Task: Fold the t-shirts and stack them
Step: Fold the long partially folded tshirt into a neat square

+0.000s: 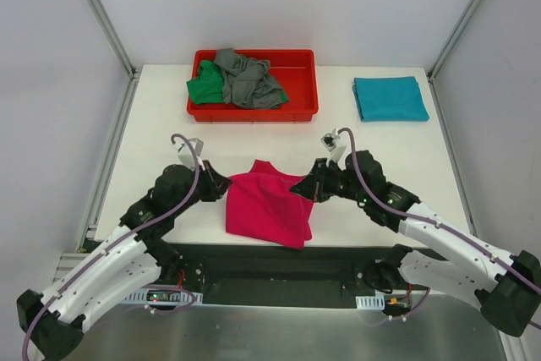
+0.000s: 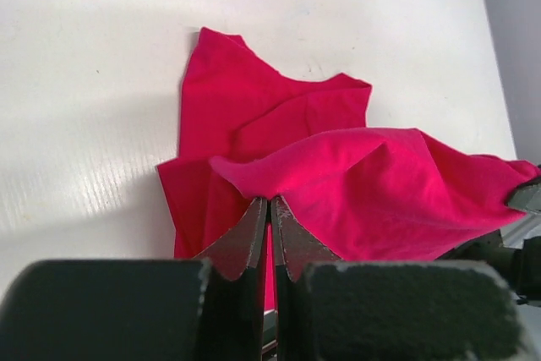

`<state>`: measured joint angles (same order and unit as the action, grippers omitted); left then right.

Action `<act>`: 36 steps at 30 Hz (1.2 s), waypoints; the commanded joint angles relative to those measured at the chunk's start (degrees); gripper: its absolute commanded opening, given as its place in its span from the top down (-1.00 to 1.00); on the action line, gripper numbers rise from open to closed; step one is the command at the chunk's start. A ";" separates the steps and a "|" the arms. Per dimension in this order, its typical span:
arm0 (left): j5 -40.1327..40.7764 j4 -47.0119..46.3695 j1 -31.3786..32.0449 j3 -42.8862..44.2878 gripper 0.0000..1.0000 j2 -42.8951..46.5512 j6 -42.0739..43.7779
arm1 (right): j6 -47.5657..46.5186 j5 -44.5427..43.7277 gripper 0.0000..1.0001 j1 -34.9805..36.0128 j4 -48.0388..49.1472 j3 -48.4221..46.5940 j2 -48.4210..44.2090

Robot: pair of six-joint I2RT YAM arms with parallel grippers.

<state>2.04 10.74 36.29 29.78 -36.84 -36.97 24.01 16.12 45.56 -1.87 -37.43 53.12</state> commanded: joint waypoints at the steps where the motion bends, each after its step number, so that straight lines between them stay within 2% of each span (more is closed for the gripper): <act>1: -0.28 -0.02 -0.43 -5.07 1.00 8.17 -3.28 | -0.53 3.66 0.99 1.20 9.77 1.74 -3.98; 7: -1.96 1.74 -0.35 -10.96 1.00 19.16 -5.74 | -4.67 -4.16 0.99 1.28 10.91 5.25 -7.68; 12: 0.49 1.91 -0.43 -10.89 1.00 19.88 -6.10 | -3.09 -6.36 0.99 1.28 17.24 8.77 -6.28; 17: 7.88 1.04 -0.43 -7.11 1.00 12.43 -5.84 | -3.97 -10.32 0.99 -0.55 17.69 9.22 -3.73; 23: 13.15 -3.70 -0.52 -2.80 1.00 0.74 -3.73 | -3.97 -8.39 0.99 -6.35 19.27 8.08 0.31; 32: 12.55 -10.48 -3.33 3.78 1.00 -18.25 -1.00 | -3.00 -12.86 0.99 -11.19 19.10 8.86 4.88; 36: 11.40 -13.20 -5.09 7.13 1.00 -26.59 0.32 | -3.44 -13.83 0.99 -12.95 19.45 7.29 10.58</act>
<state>11.07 1.54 33.39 32.73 -57.91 -39.75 21.43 6.33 34.68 14.79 -28.12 59.46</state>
